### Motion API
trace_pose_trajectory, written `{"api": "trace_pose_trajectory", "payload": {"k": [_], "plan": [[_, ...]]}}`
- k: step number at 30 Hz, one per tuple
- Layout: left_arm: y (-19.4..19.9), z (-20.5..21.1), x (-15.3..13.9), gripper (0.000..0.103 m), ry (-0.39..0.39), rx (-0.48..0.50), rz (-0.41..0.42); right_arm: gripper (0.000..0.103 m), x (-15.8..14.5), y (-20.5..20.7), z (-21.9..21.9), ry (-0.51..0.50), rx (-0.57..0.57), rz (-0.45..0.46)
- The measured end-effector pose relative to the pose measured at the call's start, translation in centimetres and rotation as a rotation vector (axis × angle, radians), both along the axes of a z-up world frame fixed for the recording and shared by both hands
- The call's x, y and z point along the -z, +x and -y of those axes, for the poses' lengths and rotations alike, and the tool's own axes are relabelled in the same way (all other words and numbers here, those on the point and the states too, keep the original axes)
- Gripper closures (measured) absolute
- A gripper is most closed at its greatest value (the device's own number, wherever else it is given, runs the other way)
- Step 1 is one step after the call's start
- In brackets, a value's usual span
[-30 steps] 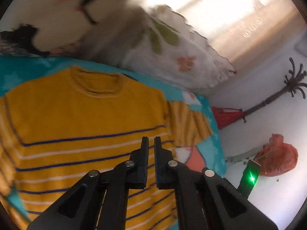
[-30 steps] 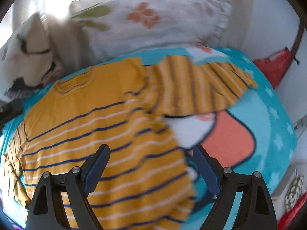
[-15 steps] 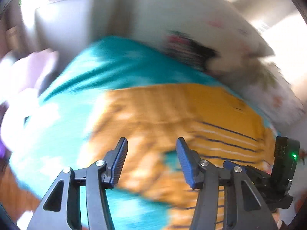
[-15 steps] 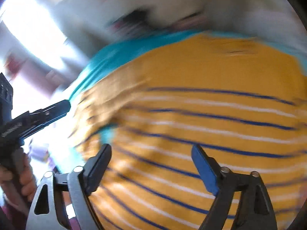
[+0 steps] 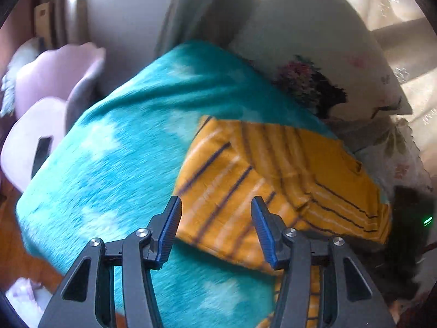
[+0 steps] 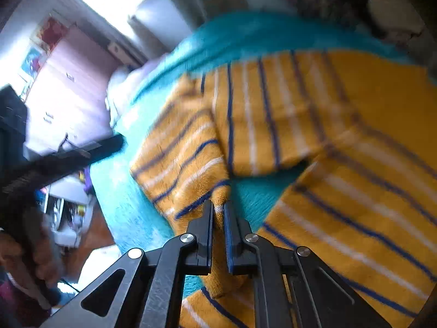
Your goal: Fold small clothes
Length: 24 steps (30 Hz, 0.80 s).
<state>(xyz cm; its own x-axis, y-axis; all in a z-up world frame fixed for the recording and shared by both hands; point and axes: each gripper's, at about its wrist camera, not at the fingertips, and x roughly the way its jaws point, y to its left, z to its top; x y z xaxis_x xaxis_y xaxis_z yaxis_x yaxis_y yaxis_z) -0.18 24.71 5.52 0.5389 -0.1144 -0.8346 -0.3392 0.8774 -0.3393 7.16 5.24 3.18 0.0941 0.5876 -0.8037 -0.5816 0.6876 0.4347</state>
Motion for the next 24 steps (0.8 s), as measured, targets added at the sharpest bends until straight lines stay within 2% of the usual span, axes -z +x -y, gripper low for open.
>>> {"api": "trace_pose_trajectory", "payload": {"k": [3, 7, 9, 11, 13, 14, 15, 17, 20, 24], "plan": [[1.4, 1.6, -0.8, 0.052, 0.013, 0.053, 0.03, 0.096, -3.5, 1.4, 5.1, 0.035, 0.114, 0.067], [3.0, 3.6, -0.9, 0.051, 0.011, 0.112, 0.035, 0.096, -5.7, 3.9, 15.2, -0.066, 0.336, 0.159], [3.9, 4.9, -0.6, 0.049, 0.011, 0.146, 0.027, 0.095, -5.1, 4.9, 19.8, -0.173, 0.447, 0.189], [4.9, 6.2, -0.1, 0.048, 0.016, 0.18, 0.011, 0.088, -3.2, 6.1, 23.9, -0.388, 0.542, 0.233], [5.7, 7.5, 0.3, 0.047, 0.026, 0.22, 0.002, 0.083, -1.5, 7.0, 27.1, -0.564, 0.635, 0.216], [6.1, 8.2, 0.5, 0.043, 0.036, 0.24, -0.002, 0.079, -1.4, 6.9, 28.9, -0.547, 0.692, 0.194], [6.7, 9.1, 0.8, 0.042, 0.047, 0.261, -0.009, 0.066, -1.6, 6.6, 30.4, -0.476, 0.742, 0.168], [7.6, 10.1, 1.5, 0.04, 0.049, 0.284, -0.024, 0.055, -2.2, 5.5, 33.2, -0.327, 0.824, 0.134], [9.2, 11.4, 2.7, 0.04, 0.053, 0.308, -0.052, 0.055, -2.3, 4.7, 34.4, -0.271, 0.835, 0.127], [11.4, 12.4, 3.6, 0.039, 0.098, 0.325, -0.057, 0.055, -2.3, 4.3, 32.4, -0.253, 0.767, 0.144]]}}
